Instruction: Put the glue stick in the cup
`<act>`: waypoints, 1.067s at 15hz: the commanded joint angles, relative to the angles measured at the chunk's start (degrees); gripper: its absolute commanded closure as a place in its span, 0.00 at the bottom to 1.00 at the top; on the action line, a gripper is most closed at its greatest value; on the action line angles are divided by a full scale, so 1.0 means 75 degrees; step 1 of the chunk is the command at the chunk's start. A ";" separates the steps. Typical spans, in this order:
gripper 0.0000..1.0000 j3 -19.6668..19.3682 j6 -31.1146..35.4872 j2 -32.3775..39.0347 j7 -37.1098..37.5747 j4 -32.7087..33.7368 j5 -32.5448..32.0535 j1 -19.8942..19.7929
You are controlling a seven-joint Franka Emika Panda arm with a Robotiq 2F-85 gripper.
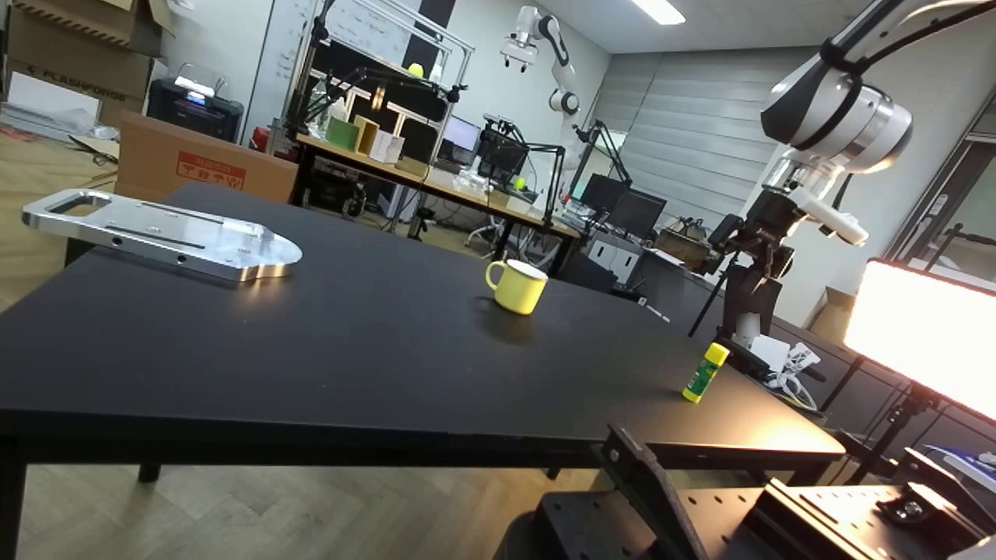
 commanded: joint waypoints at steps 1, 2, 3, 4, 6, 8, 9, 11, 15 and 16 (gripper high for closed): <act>0.00 0.0344 -0.0221 0.1003 0.0287 0.0795 -0.0155 -0.0499; 0.00 0.0449 -0.0138 0.1228 0.0220 0.0905 -0.0068 -0.0640; 0.00 0.0532 -0.0195 0.1448 0.0214 0.1050 -0.0038 -0.0771; 0.00 0.0602 -0.0222 0.1624 0.0231 0.1164 -0.0044 -0.0877; 0.00 0.0670 -0.0398 0.1926 0.0340 0.1374 -0.0182 -0.1009; 0.00 0.0691 -0.0532 0.2151 0.0398 0.1506 -0.0308 -0.1069; 0.00 0.0691 -0.0631 0.2230 0.0421 0.1563 -0.0378 -0.1090; 0.00 0.0636 -0.0642 0.2369 0.0552 0.1591 -0.0537 -0.1074; 0.00 0.0608 -0.0664 0.2717 0.0639 0.1701 -0.0787 -0.1189; 0.00 0.0614 -0.0667 0.2813 0.0640 0.1735 -0.0836 -0.1230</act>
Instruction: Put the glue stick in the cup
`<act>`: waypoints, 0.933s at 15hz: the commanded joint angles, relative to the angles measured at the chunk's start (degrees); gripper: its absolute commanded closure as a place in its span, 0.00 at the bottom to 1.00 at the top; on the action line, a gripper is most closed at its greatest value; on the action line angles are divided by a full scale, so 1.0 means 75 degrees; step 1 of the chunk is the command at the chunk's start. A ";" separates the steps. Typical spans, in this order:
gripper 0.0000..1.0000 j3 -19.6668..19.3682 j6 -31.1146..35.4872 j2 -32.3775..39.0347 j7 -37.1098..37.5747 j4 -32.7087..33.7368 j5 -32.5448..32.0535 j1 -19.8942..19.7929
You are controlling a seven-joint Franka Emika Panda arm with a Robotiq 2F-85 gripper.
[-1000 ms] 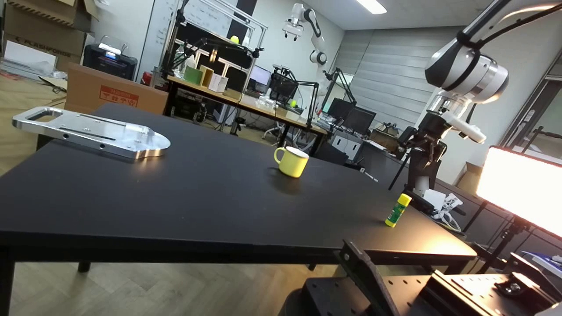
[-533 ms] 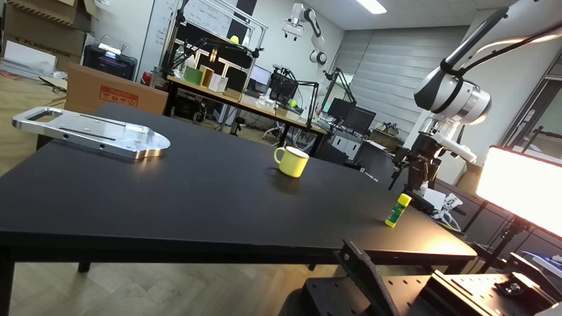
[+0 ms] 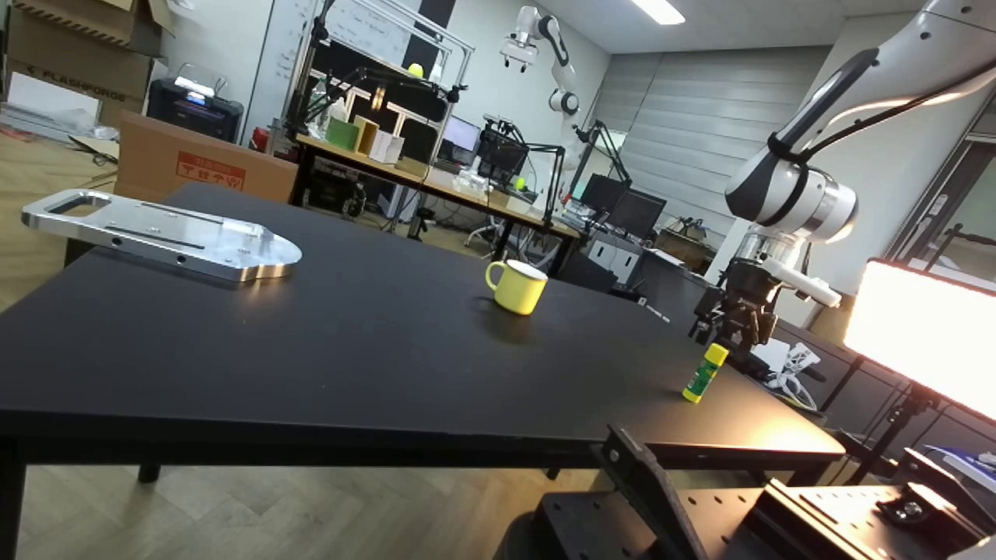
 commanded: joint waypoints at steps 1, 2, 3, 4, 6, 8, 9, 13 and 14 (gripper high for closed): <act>0.00 0.0066 -0.0228 0.0394 0.0324 0.0355 -0.0264 -0.0231; 0.00 0.0063 -0.0221 0.0477 0.0341 0.0381 -0.0291 -0.0258; 0.00 0.0047 -0.0130 0.0560 0.0380 0.0398 -0.0339 -0.0272; 0.00 0.0089 -0.0047 0.0622 0.0360 0.0413 -0.0319 -0.0331; 0.27 0.0211 0.0308 0.0726 0.0350 0.0436 -0.0138 -0.0450; 0.40 0.0340 0.0618 0.0807 0.0345 0.0463 -0.0011 -0.0563; 0.49 0.0387 0.0707 0.0833 0.0337 0.0472 0.0004 -0.0603; 0.75 0.0568 0.0572 0.0386 0.0444 0.0339 0.0125 -0.0678; 0.83 0.0597 0.0521 0.0203 0.0450 0.0301 0.0165 -0.0709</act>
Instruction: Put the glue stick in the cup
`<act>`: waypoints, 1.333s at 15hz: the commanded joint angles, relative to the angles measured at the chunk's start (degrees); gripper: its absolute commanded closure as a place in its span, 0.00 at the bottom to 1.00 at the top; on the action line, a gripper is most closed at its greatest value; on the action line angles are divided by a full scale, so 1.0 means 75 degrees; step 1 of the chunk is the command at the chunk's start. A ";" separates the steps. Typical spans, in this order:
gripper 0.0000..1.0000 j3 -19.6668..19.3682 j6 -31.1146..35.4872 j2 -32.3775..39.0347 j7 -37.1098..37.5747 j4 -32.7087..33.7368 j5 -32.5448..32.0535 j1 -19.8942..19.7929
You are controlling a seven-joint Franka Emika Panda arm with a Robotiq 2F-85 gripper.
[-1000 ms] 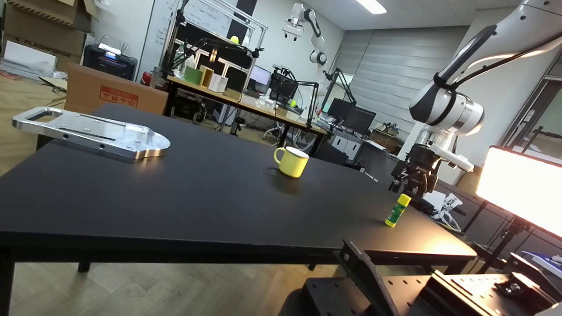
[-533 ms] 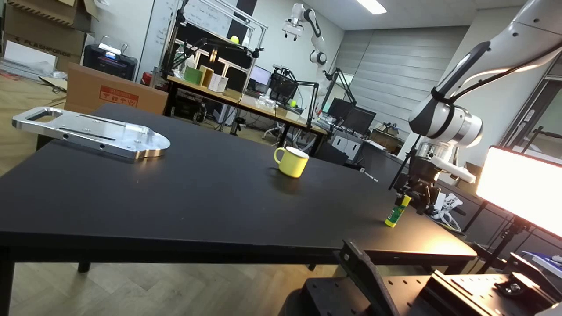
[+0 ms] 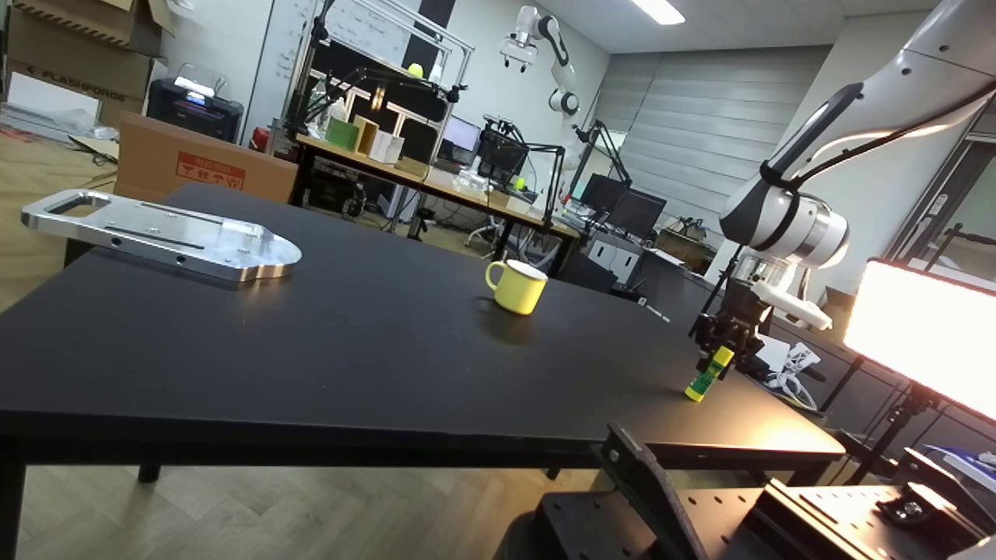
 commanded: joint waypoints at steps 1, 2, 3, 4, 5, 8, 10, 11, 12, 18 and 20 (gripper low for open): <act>0.89 0.0175 -0.0328 -0.0837 0.0355 -0.0102 0.0130 -0.0129; 0.91 0.0189 -0.0334 -0.1128 0.0367 -0.0171 0.0191 -0.0112; 0.91 0.0187 -0.0349 -0.1557 0.0387 -0.0297 0.0209 -0.0059; 0.91 0.0168 -0.0291 -0.1867 0.0407 -0.0347 0.0198 0.0007; 0.91 0.0153 -0.0187 -0.2172 0.0423 -0.0380 0.0183 0.0083; 0.91 0.0027 -0.0255 -0.3030 0.0729 -0.0243 -0.0084 0.0531; 0.91 0.0043 -0.0276 -0.3491 0.0991 -0.0147 -0.0379 0.0960; 0.91 0.0114 -0.0287 -0.3682 0.1063 -0.0130 -0.0541 0.1191; 0.91 0.0172 -0.0297 -0.3864 0.1167 -0.0107 -0.0733 0.1440; 0.66 0.0509 -0.0534 -0.4139 0.1518 0.0072 -0.1522 0.2467; 0.66 0.0685 -0.0853 -0.4234 0.1795 0.0159 -0.1677 0.2808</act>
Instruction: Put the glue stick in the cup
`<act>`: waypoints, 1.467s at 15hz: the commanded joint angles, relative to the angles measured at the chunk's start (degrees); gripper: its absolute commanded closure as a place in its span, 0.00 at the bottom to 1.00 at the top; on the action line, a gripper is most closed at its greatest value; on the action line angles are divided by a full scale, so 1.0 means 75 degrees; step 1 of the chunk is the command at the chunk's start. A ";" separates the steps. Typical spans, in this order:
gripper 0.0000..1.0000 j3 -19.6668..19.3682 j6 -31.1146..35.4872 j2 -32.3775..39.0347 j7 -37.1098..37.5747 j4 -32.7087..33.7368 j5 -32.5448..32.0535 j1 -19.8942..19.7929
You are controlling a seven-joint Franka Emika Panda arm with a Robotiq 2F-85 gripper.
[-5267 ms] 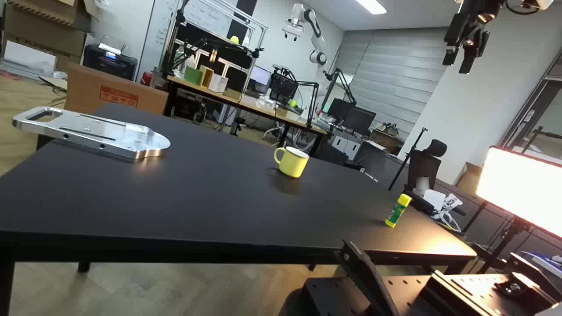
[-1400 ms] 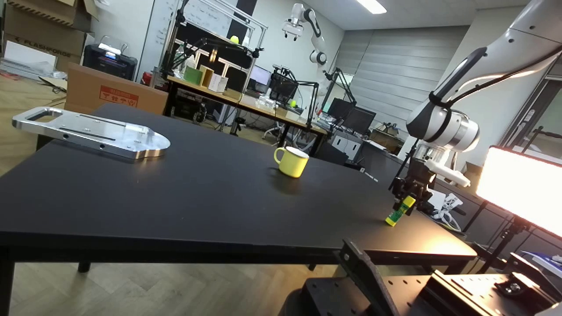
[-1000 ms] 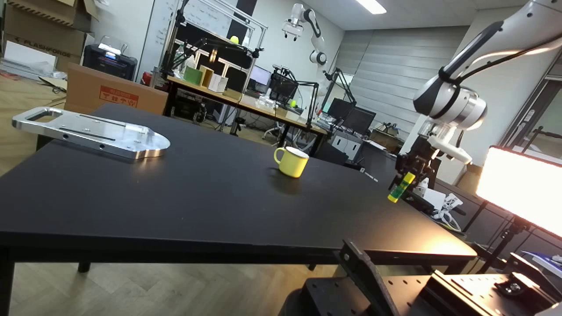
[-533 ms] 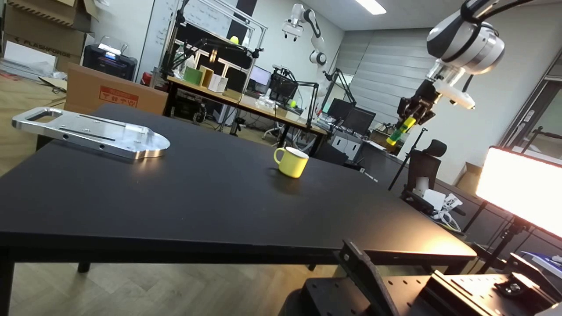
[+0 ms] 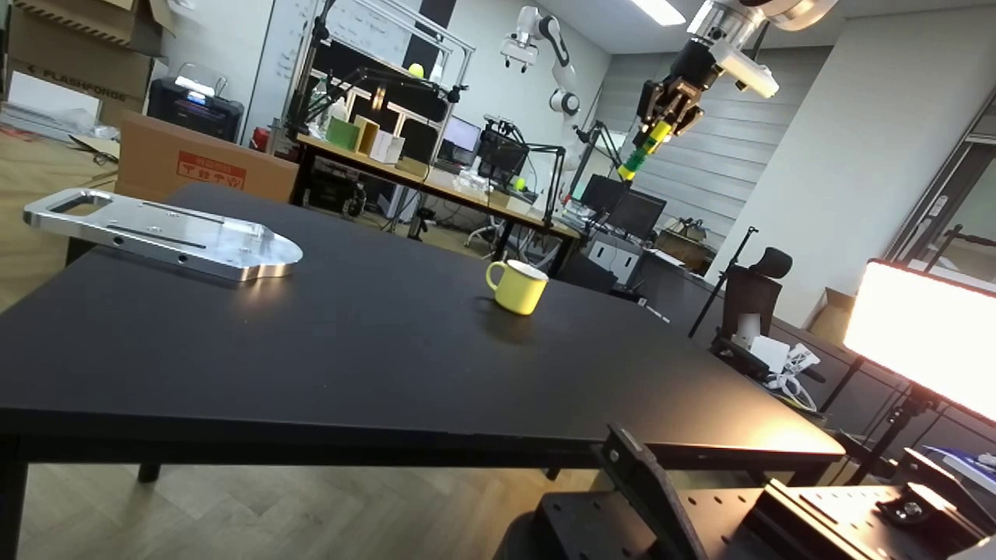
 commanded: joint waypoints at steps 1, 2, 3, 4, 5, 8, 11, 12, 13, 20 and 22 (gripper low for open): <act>0.66 0.0028 -0.0050 -0.0014 0.0041 0.0020 -0.0031 0.0048; 0.66 0.0021 -0.0070 -0.0012 0.0040 0.0021 -0.0038 0.0036; 0.66 0.0001 -0.0084 -0.0011 0.0035 0.0021 -0.0040 -0.0006; 0.66 -0.0015 -0.0087 -0.0010 0.0028 0.0022 -0.0040 -0.0044; 0.66 -0.0019 -0.0088 -0.0011 0.0028 0.0022 -0.0041 -0.0061; 0.91 -0.0018 -0.0089 -0.0010 0.0028 0.0022 -0.0041 -0.0062; 0.91 0.0056 -0.0225 0.1001 -0.0183 0.0990 0.0090 -0.0048; 0.91 0.0080 -0.0266 0.1309 -0.0150 0.1273 0.0076 -0.0028; 0.91 0.0120 -0.0272 0.1608 -0.0156 0.1545 0.0101 -0.0016; 0.91 0.0465 -0.0822 0.3503 -0.0136 0.3244 0.0161 0.0098; 0.91 0.0474 -0.1087 0.3869 -0.0105 0.3521 0.0137 0.0147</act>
